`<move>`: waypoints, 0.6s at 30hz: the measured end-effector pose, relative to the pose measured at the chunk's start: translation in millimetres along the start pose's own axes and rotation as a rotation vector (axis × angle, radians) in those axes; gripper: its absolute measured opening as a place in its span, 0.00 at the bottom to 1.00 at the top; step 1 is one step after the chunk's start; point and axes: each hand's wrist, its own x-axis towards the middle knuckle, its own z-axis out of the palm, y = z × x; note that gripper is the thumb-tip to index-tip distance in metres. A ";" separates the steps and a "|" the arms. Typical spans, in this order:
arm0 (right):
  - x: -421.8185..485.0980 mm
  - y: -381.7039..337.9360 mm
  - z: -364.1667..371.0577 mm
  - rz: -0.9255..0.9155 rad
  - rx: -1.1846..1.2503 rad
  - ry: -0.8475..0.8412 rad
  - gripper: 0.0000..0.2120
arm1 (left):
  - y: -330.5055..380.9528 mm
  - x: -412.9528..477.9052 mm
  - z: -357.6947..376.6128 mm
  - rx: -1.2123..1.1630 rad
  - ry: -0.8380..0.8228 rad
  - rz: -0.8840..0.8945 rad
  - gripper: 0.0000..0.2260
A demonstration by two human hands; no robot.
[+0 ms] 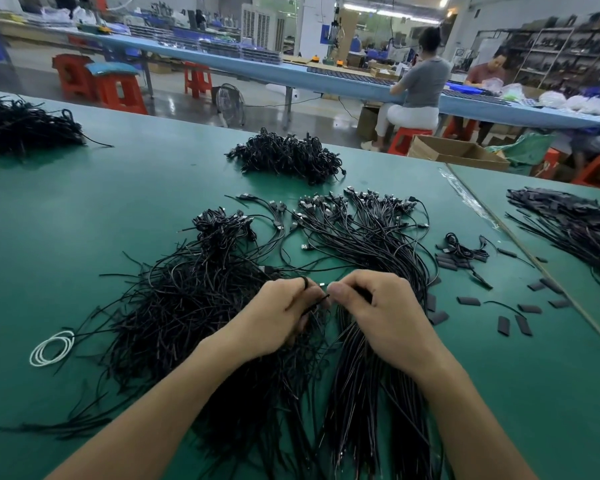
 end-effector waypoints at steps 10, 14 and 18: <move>7.5 6.1 5.9 0.080 0.256 0.147 0.19 | 37.4 -6.6 -11.8 -0.887 -0.229 -0.054 0.19; 0.5 11.0 11.4 0.126 0.135 -0.028 0.14 | 40.3 2.6 -16.4 -1.142 0.034 0.072 0.17; -5.0 1.2 20.1 0.104 0.115 -0.221 0.08 | 29.4 14.2 -12.0 -0.880 0.274 0.175 0.17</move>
